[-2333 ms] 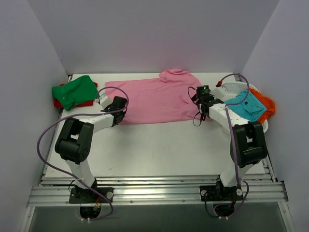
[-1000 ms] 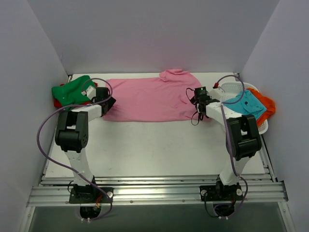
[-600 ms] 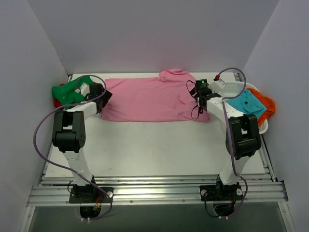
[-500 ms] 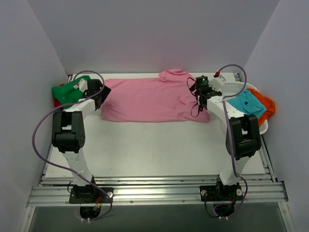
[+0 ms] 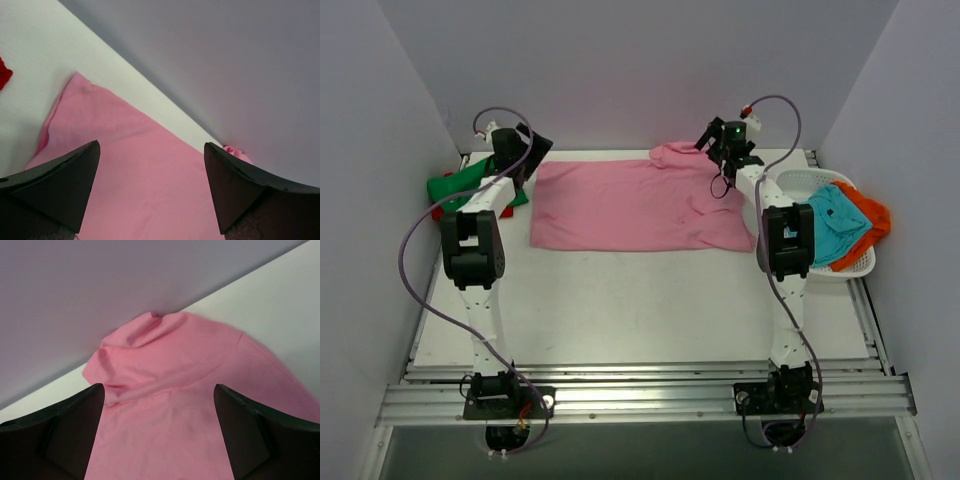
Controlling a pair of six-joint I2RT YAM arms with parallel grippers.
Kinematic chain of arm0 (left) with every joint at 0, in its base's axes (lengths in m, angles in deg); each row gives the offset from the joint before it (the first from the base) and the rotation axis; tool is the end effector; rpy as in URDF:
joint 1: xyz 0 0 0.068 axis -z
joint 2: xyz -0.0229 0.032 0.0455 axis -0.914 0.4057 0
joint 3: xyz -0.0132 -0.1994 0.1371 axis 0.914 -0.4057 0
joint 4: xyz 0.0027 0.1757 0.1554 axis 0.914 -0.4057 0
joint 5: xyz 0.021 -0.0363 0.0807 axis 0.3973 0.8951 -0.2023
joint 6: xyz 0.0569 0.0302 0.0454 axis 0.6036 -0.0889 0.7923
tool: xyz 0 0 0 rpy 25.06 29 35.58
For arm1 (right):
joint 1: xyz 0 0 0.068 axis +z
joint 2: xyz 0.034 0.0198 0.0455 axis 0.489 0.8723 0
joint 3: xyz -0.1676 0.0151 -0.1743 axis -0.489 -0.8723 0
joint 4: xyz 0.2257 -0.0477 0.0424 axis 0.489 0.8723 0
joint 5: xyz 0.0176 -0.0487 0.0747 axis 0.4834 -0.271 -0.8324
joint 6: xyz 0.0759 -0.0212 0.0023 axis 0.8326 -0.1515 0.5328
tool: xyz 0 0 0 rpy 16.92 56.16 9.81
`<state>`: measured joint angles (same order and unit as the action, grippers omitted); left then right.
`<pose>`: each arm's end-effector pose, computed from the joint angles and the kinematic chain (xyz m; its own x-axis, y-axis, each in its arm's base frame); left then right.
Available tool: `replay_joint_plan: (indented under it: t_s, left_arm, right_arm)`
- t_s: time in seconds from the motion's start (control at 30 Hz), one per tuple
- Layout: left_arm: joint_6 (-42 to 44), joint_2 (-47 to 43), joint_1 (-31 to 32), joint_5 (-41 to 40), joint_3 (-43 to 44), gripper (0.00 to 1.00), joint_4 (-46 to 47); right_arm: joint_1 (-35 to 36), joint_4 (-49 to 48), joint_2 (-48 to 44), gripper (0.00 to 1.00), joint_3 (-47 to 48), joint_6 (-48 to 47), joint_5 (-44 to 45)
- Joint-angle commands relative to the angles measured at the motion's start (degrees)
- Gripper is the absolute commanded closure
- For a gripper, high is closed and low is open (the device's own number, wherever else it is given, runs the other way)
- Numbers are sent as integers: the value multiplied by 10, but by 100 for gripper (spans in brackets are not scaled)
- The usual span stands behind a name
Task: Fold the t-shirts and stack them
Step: Fold the tshirt
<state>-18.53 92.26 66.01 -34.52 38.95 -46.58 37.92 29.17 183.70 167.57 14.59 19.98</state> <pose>0.5173 -0.0013 0.2067 -0.2454 -0.7857 -0.5678 -0.2744 0.6181 -0.7366 0.5408 0.0775 0.2285 -0.2098 0.5613 -0.8006 0.0508 0.8239 0.5644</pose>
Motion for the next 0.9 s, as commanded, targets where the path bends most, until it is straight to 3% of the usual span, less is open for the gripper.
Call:
replay_joint_plan:
  t_s: [0.0, 0.13, 0.27, 0.87]
  left_arm:
    - [7, 79, -19, 102, 72, 6, 19]
    - [-11, 123, -23, 143, 109, 6, 28]
    - [-9, 122, -19, 141, 100, 6, 32]
    - [24, -1, -6, 35, -115, 6, 17]
  right_arm:
    - [-5, -56, 48, 14, 47, -5, -92]
    - [-6, -63, 86, 14, 85, 6, -120]
    - [-7, -82, 80, 14, 50, 11, -118]
    - [-21, -209, -74, 17, -359, 42, -81]
